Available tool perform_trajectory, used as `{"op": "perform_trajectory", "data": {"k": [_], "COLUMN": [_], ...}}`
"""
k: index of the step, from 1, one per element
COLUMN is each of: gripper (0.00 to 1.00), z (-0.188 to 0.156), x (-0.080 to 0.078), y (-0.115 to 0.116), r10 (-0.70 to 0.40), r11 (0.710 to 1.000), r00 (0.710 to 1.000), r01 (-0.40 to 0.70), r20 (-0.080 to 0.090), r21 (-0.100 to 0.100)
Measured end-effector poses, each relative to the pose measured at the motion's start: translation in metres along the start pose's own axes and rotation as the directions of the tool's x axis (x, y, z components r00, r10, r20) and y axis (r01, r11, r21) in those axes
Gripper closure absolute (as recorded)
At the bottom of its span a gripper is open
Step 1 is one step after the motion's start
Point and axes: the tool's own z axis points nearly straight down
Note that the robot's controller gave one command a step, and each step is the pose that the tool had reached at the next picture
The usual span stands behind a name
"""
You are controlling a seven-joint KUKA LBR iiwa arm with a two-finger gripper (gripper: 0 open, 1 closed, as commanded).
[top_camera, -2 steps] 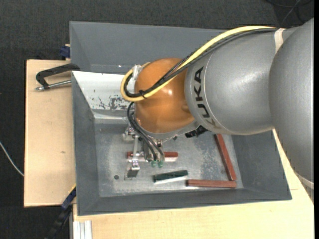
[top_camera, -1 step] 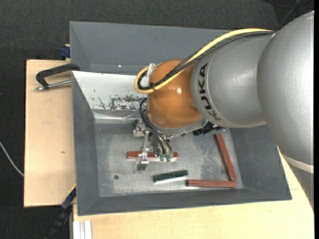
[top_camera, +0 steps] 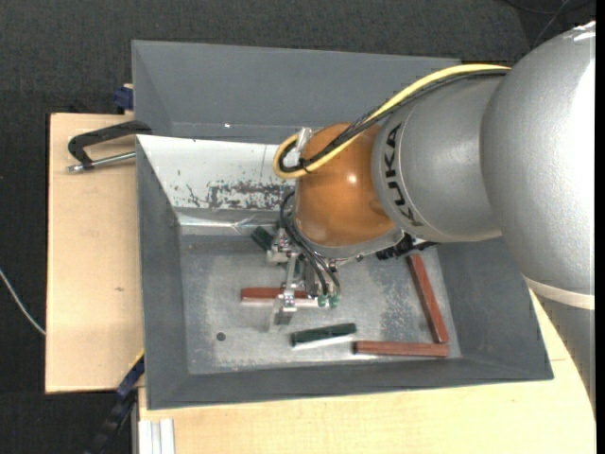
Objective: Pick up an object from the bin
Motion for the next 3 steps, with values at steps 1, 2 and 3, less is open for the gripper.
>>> {"op": "perform_trajectory", "data": {"k": [1,2,3], "gripper": [1.00,1.00,1.00], "z": [0.019,0.019,-0.121], "x": [-0.025,-0.026,-0.018], "y": [0.009,0.009,0.040], "r10": [0.115,0.115,0.136], "r11": [0.993,0.993,0.991], "r00": [0.993,0.993,0.991], "r01": [-0.115,-0.115,-0.135], "r20": [0.000,0.001,0.008], "r21": [-0.009,-0.009,-0.006]}}
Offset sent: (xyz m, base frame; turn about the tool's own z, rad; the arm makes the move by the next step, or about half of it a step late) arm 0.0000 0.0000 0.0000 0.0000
